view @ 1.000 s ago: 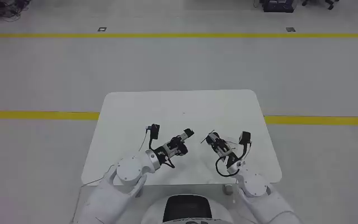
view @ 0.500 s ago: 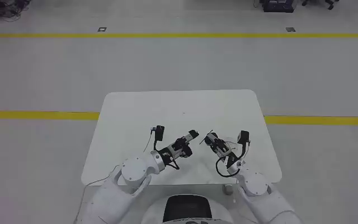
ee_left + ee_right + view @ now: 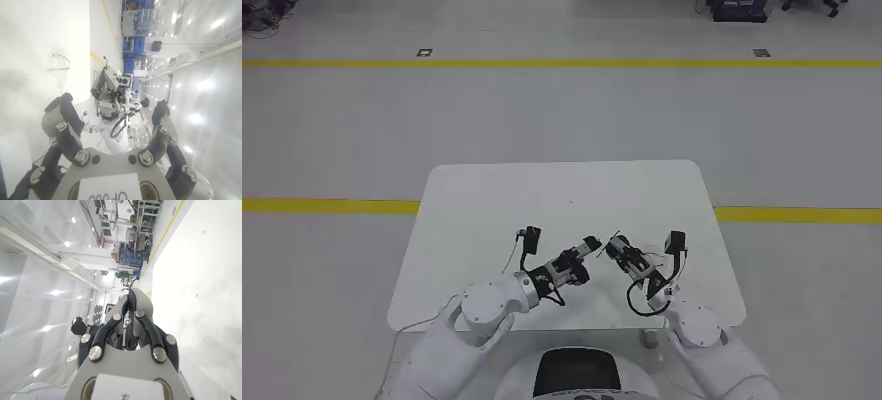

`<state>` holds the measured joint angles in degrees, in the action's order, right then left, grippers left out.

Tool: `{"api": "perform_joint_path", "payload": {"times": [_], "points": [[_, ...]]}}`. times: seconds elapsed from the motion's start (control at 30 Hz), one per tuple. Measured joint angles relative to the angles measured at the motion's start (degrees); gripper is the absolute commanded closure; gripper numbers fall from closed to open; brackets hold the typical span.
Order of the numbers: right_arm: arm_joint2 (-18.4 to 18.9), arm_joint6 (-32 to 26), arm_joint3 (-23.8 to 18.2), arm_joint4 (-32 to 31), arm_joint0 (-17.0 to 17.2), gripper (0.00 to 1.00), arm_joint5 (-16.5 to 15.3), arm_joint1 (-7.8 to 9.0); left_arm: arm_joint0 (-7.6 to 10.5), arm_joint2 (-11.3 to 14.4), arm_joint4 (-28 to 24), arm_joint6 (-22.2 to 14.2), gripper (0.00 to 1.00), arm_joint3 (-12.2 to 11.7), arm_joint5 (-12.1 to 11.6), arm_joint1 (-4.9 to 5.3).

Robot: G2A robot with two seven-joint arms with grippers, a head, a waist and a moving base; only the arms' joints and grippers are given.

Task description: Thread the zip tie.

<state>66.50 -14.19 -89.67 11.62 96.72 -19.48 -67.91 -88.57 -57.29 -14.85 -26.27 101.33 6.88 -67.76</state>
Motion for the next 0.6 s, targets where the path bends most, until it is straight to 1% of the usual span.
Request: {"api": "perform_joint_path", "payload": {"times": [0.13, 0.2, 0.27, 0.4, 0.5, 0.6], "points": [[1.1, -2.8, -1.4, -0.9, 0.8, 1.0, 0.0, -0.1, 1.22, 0.7, -3.5, -3.2, 0.0, -1.6, 1.3, -0.05], [1.1, -3.6, -1.6, -0.9, 0.9, 1.0, 0.0, -0.33, 1.95, 0.9, -4.0, -4.0, 0.0, -2.2, 2.0, -0.03], [1.2, -3.6, -1.4, -0.6, 0.8, 1.0, 0.0, -0.55, 2.42, 0.9, -2.4, -3.5, 0.0, -2.5, 2.3, 0.05], [1.2, -3.6, -1.4, -0.6, 0.8, 1.0, 0.0, -0.55, 2.39, 0.9, -2.4, -3.3, 0.0, -2.4, 2.3, 0.05], [1.0, -3.4, -1.4, -0.8, 0.6, 1.0, 0.2, -0.61, 2.43, 1.1, -3.0, -3.1, 0.0, -2.8, 1.5, 0.01], [0.3, -4.0, -1.0, -0.4, 0.0, 1.0, 0.0, -0.79, 2.66, 0.9, -4.7, -3.7, 0.0, -4.0, -0.9, 0.01]]}}
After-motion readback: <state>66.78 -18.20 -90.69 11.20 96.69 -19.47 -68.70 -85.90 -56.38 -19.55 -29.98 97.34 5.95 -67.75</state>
